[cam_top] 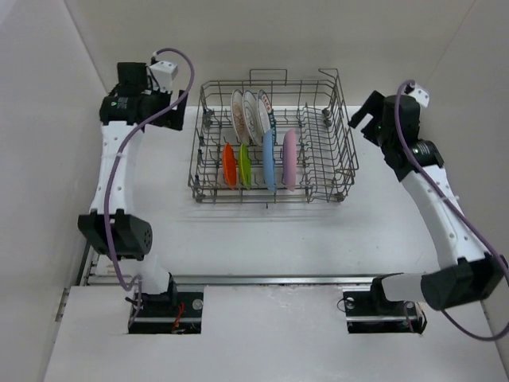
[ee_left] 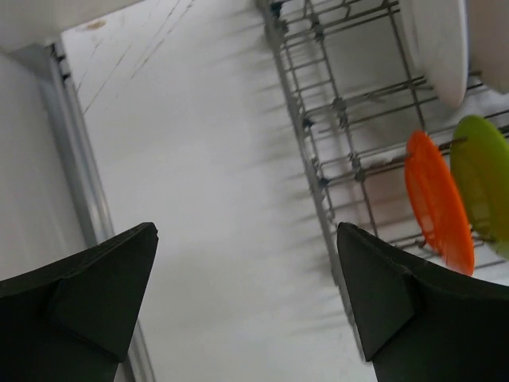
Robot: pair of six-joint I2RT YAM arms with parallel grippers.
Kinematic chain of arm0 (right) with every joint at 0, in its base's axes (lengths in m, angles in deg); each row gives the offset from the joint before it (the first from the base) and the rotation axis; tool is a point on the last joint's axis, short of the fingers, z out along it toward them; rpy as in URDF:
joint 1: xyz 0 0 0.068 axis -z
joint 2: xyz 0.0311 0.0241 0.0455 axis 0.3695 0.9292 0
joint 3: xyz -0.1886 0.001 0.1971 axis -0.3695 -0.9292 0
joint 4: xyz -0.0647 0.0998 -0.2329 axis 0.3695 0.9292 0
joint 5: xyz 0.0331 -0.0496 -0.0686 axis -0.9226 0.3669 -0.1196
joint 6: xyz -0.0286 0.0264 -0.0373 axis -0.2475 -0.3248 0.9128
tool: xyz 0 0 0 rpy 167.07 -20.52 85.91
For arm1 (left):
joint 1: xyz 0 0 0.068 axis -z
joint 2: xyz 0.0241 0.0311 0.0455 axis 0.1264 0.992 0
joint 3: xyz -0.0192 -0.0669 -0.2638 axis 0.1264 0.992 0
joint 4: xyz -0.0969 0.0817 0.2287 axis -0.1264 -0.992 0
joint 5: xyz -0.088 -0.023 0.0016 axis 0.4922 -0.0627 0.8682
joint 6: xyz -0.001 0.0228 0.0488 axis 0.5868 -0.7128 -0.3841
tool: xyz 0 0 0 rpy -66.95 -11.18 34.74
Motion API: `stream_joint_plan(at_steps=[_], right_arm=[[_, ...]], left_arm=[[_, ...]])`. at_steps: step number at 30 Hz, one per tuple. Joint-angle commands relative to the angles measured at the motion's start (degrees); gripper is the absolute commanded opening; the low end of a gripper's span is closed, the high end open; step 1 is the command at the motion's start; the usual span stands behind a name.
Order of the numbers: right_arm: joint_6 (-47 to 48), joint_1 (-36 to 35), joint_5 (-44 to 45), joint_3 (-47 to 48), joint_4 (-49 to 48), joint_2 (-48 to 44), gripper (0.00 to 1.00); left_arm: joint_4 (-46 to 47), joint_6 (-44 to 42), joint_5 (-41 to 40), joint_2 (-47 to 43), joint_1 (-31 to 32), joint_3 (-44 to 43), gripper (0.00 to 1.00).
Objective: Unload the plates from the dish rack
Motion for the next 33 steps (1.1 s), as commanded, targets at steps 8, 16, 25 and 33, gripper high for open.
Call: stream_joint_plan(at_steps=[8,16,25,33], right_arm=[[3.3,-0.4,-2.6,6.5,-8.9,13.3,1.00],[7.3,-2.2,1.8,4.9,-10.9,18.4,0.93],[9.4,-3.9,5.3,4.4,-15.1,21.1,0.90],[10.0,-4.4,5.3,4.4,-15.7,23.0,0.90]], left_arm=[[21.4,6.6,-4.2,15.4,14.5,-13.2,0.89],[25.6,6.6,-15.3,24.0,19.5,-17.8,0.81],[23.8,7.3,-20.6,27.9,21.2,-17.3,0.63],[24.4,6.6,-21.9,31.2,21.2,-16.8,0.58]])
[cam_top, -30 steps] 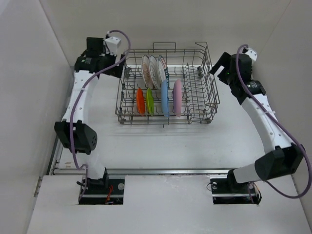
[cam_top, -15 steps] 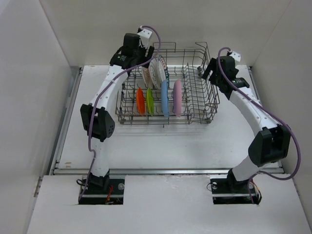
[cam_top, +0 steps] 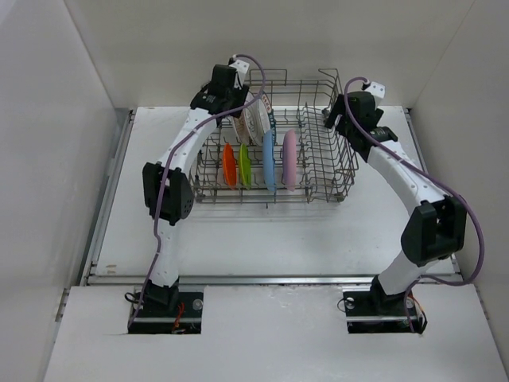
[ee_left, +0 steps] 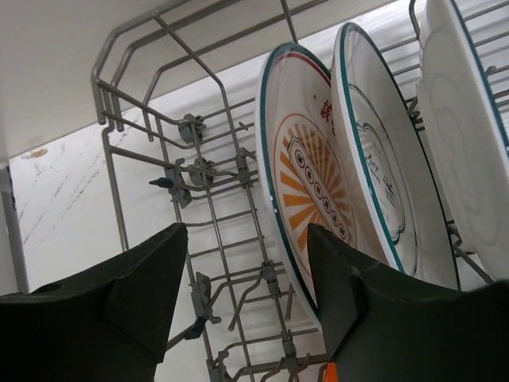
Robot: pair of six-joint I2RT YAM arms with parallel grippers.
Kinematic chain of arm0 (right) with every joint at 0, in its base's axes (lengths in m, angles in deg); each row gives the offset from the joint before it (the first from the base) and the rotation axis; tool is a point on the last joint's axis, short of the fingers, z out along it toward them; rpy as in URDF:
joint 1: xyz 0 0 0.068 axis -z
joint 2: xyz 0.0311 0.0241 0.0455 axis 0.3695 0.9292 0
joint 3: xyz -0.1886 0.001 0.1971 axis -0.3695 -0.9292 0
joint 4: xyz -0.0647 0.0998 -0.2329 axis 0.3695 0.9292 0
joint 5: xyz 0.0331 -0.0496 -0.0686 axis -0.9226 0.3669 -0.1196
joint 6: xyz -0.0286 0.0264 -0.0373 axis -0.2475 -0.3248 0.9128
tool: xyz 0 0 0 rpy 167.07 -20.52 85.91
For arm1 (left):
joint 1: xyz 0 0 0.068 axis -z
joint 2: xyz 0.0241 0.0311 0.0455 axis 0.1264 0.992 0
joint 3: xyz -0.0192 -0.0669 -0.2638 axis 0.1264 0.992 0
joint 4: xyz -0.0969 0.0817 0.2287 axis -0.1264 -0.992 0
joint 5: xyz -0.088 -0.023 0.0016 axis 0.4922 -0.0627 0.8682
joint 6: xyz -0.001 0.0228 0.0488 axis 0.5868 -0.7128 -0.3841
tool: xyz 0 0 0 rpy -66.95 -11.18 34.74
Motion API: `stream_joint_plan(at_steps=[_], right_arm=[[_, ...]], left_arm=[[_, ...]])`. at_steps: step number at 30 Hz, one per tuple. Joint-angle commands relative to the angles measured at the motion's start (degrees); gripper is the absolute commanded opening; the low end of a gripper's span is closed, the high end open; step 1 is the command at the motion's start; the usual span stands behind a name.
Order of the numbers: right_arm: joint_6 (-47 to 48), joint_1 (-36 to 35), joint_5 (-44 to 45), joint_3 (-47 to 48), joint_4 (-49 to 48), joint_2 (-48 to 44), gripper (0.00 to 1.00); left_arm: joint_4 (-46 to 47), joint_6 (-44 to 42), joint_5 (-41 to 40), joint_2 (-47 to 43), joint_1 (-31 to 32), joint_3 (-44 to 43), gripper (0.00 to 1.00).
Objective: Unload the plates from the dish rack
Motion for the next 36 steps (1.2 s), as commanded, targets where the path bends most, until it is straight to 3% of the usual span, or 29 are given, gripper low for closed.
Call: stream_joint_plan(at_steps=[1,3,9,11,24,36], right_arm=[[1.0,-0.8,1.7,0.2,-2.8,1.2,0.90],[1.0,-0.8,2.6,0.2,-2.8,1.7,0.90],[1.6,-0.8,3.9,1.2,-2.3,2.2,0.90],[2.2,-0.8,4.8,1.2,-2.3,2.8,0.90],[4.4,-1.4,5.9,2.5,-1.7,0.6,0.90],[7.4,-4.6,5.9,6.1,-0.2,-1.8,0.90]], left_arm=[[1.5,0.3,-1.0,0.7,0.3,-1.5,0.58],[1.5,1.0,-0.4,0.7,0.3,-1.5,0.53],[-0.5,3.2,-0.4,1.3,0.3,-2.0,0.10],[-1.2,3.7,-0.9,1.3,0.3,-3.7,0.01],[2.2,0.9,-8.9,-2.3,0.3,-13.0,0.00],[3.3,-1.0,-15.6,-7.3,-0.3,-14.9,0.00]])
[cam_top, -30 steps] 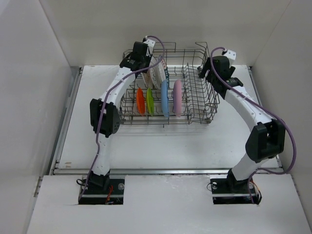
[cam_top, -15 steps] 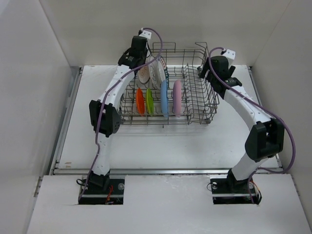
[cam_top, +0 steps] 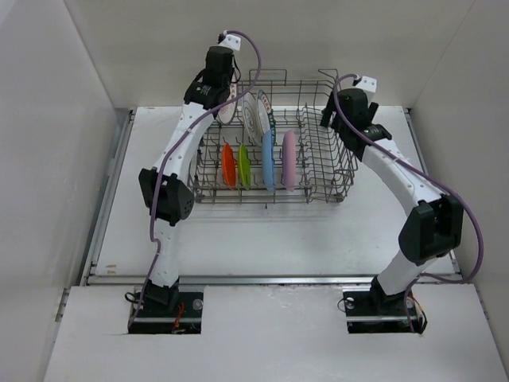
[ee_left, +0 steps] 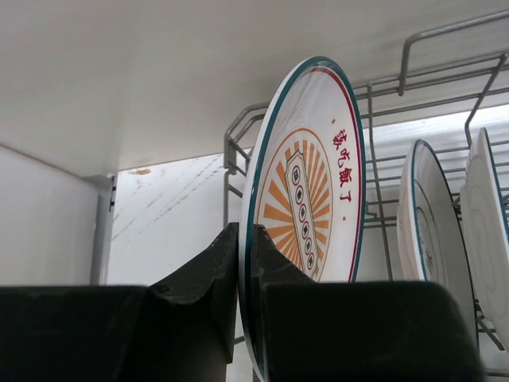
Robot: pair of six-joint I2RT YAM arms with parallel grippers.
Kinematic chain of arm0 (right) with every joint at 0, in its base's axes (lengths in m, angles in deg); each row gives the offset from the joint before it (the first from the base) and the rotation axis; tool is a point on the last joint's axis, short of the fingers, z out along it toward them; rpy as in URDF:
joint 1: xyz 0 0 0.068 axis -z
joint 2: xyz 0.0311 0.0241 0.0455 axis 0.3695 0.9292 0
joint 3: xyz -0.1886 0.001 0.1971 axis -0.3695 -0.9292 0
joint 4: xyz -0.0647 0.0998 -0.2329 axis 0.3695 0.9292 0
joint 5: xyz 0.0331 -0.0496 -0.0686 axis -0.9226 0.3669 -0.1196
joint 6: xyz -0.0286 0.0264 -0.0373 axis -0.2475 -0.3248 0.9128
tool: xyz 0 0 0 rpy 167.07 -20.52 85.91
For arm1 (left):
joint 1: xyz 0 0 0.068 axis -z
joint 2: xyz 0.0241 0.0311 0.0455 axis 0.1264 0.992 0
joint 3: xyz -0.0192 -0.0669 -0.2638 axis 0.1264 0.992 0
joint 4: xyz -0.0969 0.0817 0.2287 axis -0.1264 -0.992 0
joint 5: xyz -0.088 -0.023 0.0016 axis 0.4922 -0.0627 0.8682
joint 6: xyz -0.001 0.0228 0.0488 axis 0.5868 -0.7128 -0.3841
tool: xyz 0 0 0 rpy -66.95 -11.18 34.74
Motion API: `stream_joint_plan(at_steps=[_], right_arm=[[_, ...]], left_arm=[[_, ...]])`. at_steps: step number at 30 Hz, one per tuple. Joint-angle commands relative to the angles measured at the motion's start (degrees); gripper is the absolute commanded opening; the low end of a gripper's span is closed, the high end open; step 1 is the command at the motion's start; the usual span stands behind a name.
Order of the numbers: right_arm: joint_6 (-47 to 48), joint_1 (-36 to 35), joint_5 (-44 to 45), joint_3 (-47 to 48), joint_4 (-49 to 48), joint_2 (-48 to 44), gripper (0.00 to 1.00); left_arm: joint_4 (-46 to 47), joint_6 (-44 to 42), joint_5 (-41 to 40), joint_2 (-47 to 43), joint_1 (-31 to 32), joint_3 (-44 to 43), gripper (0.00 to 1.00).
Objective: Unload the plates from the dish rack
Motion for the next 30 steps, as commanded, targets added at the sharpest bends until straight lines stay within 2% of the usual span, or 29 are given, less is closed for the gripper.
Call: stream_joint_plan(at_steps=[1,4,7,9,12,14,16,19,22,24,27,30], right_arm=[[2.0,-2.5,0.1,3.8,0.4,-2.8,0.90],[3.1,-3.3,-2.5,4.3,0.9,-5.2,0.90],[4.2,-3.8,-11.1,4.3,1.5,-6.6,0.92],[4.8,-3.8,-19.4,3.8,2.0,-7.2,0.93],[5.3,-4.4,-29.2,1.7,2.7,-7.2,0.93],[6.7,-5.1,-32.7,0.5,2.7,-7.2,0.93],[6.7,-5.7,-36.4,-0.3,2.0,-7.2,0.92],[6.7,-6.2,-41.7,-2.8,-0.5,-7.2,0.83],[6.7,-6.2,-42.5,-2.8,-0.5,-6.1,0.74],[6.2,-6.7,-42.5,-2.8,0.0,-5.5,0.73],[6.2,-6.7,-42.0,-3.3,0.0,-4.4,0.71],[5.7,-7.4,-41.5,-3.3,0.0,-2.4,0.68]], left_arm=[[3.2,-0.8,-4.0,-8.3,-1.4,-4.5,0.00],[1.9,-0.8,-4.6,-10.2,-3.8,-5.3,0.00],[-2.2,1.4,-5.2,-12.6,-6.3,-5.3,0.00],[-7.1,4.1,-3.6,-13.1,-10.2,-5.3,0.00],[-14.4,9.1,2.6,-14.5,-16.2,-5.8,0.00],[-16.8,10.2,8.6,-17.0,-18.9,-1.3,0.00],[-18.0,11.6,9.9,-18.7,-21.8,6.0,0.00],[-16.8,13.3,11.4,-20.5,-25.7,12.5,0.00],[-13.2,13.3,14.1,-21.0,-27.9,21.7,0.00],[-11.3,10.6,16.9,-21.6,-27.9,27.4,0.00],[-7.4,9.7,20.9,-21.6,-27.9,32.8,0.00],[-6.8,10.4,24.2,-20.0,-29.4,33.3,0.00]])
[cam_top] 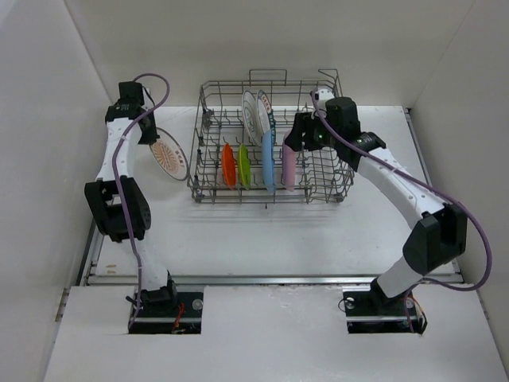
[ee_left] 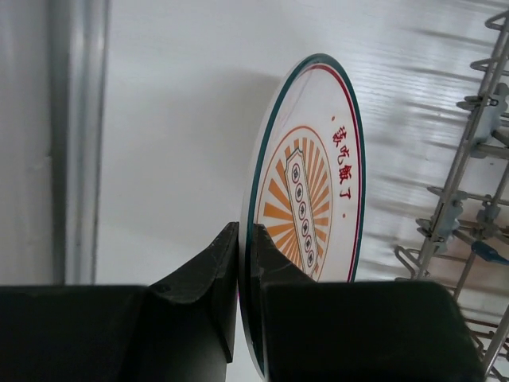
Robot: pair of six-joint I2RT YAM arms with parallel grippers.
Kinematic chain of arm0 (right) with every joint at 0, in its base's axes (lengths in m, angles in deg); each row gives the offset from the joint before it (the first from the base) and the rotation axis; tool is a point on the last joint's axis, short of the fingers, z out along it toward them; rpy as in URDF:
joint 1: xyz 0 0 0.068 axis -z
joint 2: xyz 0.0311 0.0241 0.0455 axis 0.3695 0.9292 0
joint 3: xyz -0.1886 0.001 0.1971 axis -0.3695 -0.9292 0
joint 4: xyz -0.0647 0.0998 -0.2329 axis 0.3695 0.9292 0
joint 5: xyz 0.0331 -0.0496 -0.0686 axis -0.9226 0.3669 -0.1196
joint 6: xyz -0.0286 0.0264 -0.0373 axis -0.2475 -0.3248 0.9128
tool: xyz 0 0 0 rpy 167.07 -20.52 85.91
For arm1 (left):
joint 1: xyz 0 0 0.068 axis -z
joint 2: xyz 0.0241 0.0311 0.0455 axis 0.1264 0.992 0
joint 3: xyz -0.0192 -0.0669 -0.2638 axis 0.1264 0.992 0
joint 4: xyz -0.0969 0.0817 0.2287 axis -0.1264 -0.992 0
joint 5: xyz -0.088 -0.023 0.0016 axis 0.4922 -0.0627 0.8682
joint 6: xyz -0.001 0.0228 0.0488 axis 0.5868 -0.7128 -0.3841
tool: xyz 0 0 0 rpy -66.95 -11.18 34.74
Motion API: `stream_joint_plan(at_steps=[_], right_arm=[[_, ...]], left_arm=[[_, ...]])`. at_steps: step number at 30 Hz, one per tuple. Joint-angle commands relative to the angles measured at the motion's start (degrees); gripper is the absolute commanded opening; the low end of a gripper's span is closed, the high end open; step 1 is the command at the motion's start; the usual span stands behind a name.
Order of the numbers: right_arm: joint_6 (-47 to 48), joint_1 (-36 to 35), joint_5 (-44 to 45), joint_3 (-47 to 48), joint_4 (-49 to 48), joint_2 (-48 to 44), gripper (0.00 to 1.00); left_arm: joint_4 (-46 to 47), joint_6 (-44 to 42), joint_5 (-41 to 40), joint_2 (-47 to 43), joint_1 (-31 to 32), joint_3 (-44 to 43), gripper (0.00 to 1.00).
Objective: Unload the plates from the dish rack
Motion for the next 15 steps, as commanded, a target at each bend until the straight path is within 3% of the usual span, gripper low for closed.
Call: stream_joint_plan(at_steps=[1,6,8,12,15], right_arm=[[-0.1,-1.5,-1.2,-0.2,-1.8,2.6,0.66],[-0.1,-2.0,0.8,-0.2,-1.8,3.9,0.33],[-0.1,-2.0,1.5,-0.2,-1.8,3.9,0.30],[-0.1,-2.0,3.7,0.9,0.2,4.4,0.04],[1.3,-2.0,4.8,3.9,2.7,4.9,0.00]], left_arm=[[6.8,1.1,6.9,-0.9,-1.6,-0.7,0.00],[5.4,2.1,10.4,1.8,-3.6,-1.2,0.00],[5.4,1.5,10.4,2.5,-3.6,0.3,0.00],[6.2,3.4,9.8,3.7,-5.0,3.0,0.00],[4.9,5.3,12.3,6.5,-6.1,1.7,0.00]])
